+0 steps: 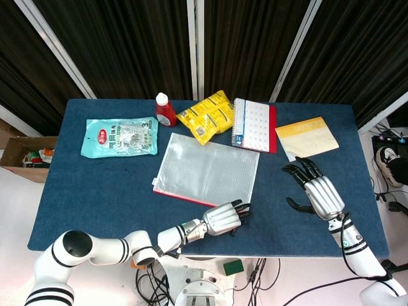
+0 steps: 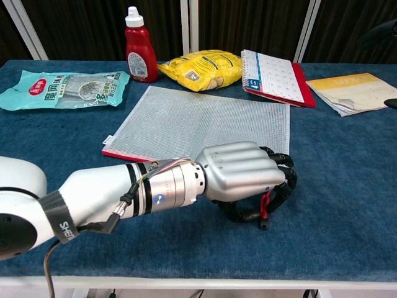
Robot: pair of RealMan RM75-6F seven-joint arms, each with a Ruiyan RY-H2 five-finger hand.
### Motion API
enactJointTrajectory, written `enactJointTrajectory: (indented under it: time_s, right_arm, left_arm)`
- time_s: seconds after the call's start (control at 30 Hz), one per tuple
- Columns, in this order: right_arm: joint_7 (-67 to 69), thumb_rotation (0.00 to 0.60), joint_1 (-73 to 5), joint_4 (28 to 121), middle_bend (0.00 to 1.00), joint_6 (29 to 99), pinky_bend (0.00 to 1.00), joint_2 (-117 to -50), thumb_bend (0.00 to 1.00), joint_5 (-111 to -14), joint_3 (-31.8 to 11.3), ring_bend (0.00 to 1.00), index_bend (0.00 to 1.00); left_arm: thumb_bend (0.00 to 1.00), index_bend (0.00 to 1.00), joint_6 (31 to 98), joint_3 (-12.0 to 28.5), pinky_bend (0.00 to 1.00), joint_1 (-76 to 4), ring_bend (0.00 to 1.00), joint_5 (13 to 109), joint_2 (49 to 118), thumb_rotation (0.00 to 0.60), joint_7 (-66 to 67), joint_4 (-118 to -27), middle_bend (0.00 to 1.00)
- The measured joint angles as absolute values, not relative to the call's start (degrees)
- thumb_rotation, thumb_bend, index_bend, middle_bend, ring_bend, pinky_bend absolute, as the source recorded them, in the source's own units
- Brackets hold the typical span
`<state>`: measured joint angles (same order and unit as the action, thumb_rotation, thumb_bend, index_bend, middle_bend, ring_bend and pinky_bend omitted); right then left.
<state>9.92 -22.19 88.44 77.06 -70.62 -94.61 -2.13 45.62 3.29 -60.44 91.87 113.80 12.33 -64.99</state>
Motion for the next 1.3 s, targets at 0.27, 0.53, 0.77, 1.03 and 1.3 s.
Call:
enactJointTrajectory:
  time_s: [0.27, 0.53, 0.77, 1.03, 1.3]
  right_arm:
    - [9.5, 0.6, -22.17, 88.76, 0.22, 76.99, 0.11, -70.64, 0.25, -94.79, -2.04, 0.03, 0.21]
    - [9.4, 0.6, -21.78, 89.11, 0.22, 77.71, 0.11, -70.37, 0.25, -94.95, -2.06, 0.03, 0.21]
    - [9.92, 0.6, -21.96, 89.31, 0.22, 77.91, 0.11, -69.88, 0.25, -94.78, -2.65, 0.03, 0.21]
    - [9.86, 0.6, -23.19, 90.7, 0.25, 75.61, 0.17, -68.31, 0.31, -94.47, -3.0, 0.07, 0.26]
    - [5.32, 0.6, -26.07, 93.36, 0.31, 69.43, 0.25, -68.58, 0.33, -94.51, -2.51, 0.11, 0.38]
  left_arm:
    - [0.45, 0.56, 47.44, 2.6, 0.17, -59.62, 0.08, 92.28, 114.45, 0.6, 11.43, -63.58, 0.2]
    - [0.53, 0.57, 49.7, 2.27, 0.17, -58.35, 0.08, 92.32, 113.8, 0.6, 10.29, -64.01, 0.21]
    - [0.54, 0.57, 54.53, 2.6, 0.17, -56.55, 0.08, 92.91, 112.17, 0.6, 8.24, -66.0, 0.21]
    - [0.54, 0.57, 64.31, 3.85, 0.17, -52.25, 0.08, 93.34, 109.16, 0.6, 2.68, -71.66, 0.2]
    - [0.54, 0.57, 70.83, 6.36, 0.17, -47.54, 0.06, 91.5, 106.25, 0.6, -3.79, -80.12, 0.15]
